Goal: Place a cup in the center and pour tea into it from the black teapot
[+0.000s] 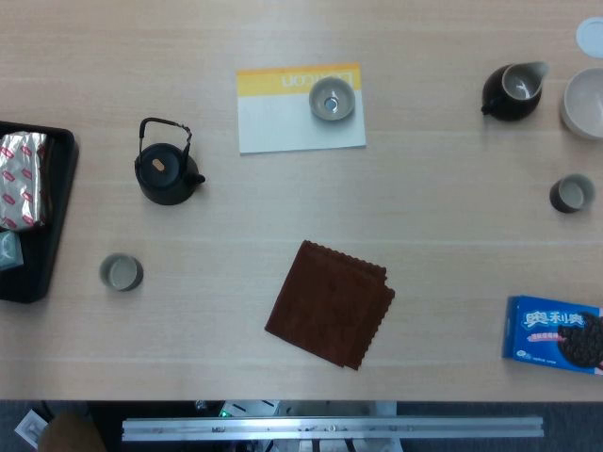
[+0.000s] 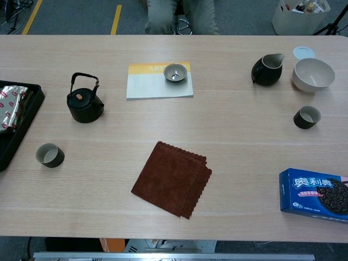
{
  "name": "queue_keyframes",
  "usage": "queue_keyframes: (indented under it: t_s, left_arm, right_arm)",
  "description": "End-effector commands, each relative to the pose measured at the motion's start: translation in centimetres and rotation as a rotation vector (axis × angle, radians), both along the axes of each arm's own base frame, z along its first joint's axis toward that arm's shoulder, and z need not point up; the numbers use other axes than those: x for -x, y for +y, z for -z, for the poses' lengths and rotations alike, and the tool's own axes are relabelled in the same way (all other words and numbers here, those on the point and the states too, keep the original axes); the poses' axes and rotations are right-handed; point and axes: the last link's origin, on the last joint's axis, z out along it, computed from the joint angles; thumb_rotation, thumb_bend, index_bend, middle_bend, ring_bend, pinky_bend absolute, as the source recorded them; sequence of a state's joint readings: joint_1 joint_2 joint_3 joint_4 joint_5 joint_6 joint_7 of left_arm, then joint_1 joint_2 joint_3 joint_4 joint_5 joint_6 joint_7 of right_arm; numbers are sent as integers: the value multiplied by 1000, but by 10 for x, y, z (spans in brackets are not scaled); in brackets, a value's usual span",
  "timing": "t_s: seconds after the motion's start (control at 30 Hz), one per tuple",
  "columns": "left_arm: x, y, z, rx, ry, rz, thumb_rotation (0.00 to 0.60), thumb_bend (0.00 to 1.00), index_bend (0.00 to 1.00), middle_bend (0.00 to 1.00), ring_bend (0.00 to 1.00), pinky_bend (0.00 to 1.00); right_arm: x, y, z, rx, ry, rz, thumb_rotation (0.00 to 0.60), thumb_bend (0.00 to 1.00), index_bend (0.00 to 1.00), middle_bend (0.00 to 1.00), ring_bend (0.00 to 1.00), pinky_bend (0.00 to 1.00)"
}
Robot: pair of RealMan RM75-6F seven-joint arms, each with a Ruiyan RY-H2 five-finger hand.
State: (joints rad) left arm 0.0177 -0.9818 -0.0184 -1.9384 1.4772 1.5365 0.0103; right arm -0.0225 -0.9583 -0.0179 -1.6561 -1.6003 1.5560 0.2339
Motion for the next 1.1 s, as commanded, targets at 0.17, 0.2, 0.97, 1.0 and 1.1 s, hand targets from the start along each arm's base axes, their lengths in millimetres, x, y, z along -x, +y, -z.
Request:
queue_keyframes:
  t_s: [0.17,0.2,0.97,1.0,1.1]
  left_arm:
    - [1,3,2,4,5,-5,600,302,266,182,55,52]
    - [1,3,2,4,5,-4,600,303,266,183,56,52]
    - [-15,70,26,163,2,147,600,301,266,191,74,52]
    - [-17,75,27,168,-5,154,600,297,266,192,85,52]
    - [-24,90,31,187,-13,188,521,261,266,195,99,52]
  right_arm:
    - [0,-4,2,-8,2,1,600,261,178,124,13,21]
    - [-1,-5,2,-9,3,-1,600,261,178,124,13,21]
    - [-34,-42,1,-3,32,-80,600,261,178,124,13,21]
    - [-36,-44,2,-6,33,-85,600,261,178,124,13,21]
    - [-44,-49,5,-18,35,-101,600,261,178,124,13,21]
